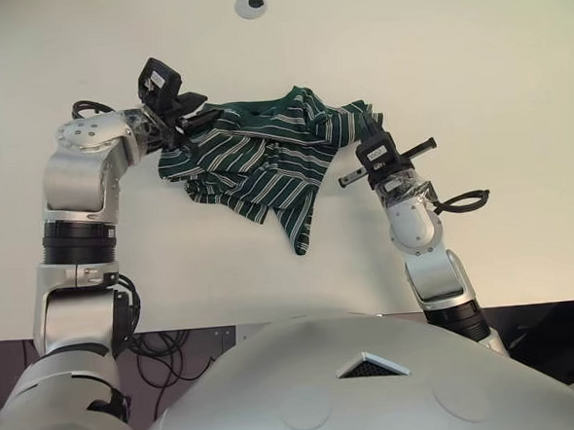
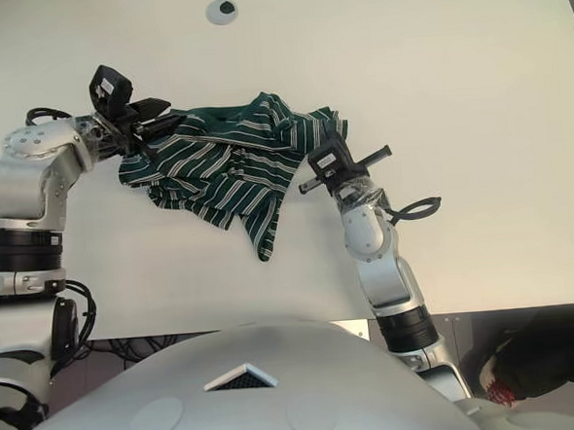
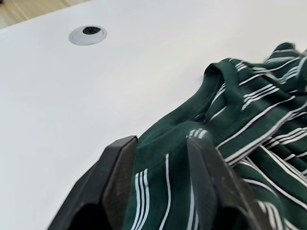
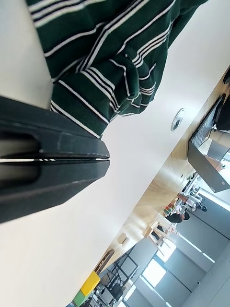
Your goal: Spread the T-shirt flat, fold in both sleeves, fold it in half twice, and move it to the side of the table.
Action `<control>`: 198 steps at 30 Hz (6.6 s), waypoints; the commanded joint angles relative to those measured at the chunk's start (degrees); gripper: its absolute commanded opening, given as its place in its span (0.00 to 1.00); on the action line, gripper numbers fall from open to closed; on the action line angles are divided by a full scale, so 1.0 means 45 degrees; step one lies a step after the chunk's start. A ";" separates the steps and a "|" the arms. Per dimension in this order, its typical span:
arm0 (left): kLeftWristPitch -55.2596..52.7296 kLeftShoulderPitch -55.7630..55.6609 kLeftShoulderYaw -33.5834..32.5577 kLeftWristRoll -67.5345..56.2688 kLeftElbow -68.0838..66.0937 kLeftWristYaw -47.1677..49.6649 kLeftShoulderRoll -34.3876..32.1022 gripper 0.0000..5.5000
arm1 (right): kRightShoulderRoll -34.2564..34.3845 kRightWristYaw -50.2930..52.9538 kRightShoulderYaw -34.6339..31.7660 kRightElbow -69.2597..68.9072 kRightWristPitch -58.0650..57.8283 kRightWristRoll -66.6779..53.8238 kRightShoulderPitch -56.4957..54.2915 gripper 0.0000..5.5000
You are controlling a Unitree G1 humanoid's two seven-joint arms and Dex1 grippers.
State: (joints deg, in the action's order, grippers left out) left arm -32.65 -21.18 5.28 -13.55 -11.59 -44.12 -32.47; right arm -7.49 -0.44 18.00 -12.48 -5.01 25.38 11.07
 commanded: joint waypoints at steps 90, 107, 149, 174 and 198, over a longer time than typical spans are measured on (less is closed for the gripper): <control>0.9160 1.2465 -0.0425 0.2284 0.9420 -0.2834 -0.2997 0.00 | -0.7275 -0.8001 -0.0052 0.1879 0.6282 0.0049 -0.4323 0.37; 0.9005 1.1039 0.1181 0.2844 0.8934 -0.2222 -0.2639 0.00 | -0.8435 -0.7306 0.1052 0.1932 0.9142 0.4327 -0.5694 0.37; 0.6498 0.4351 -0.3064 -0.4957 0.7260 0.0063 -0.1366 0.00 | -0.7242 -0.9061 -0.4537 -0.1320 0.0089 -0.9316 -0.5599 0.01; 0.8455 -1.5096 -0.1309 0.1920 -1.4077 0.2171 0.0726 0.00 | -0.5984 -0.5955 -0.1476 1.7776 0.5201 -0.2516 -2.0824 0.01; 0.8962 -1.5598 -0.2730 0.2531 -1.3928 -0.0323 -0.0340 0.00 | -0.7778 -0.5258 -0.1070 1.6799 0.8361 -0.0498 -1.9814 0.01</control>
State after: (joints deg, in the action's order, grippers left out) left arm 7.34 -91.77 -5.96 -1.56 -75.42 -42.66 -30.84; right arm -39.46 -21.08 13.78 65.80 31.70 24.38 -81.41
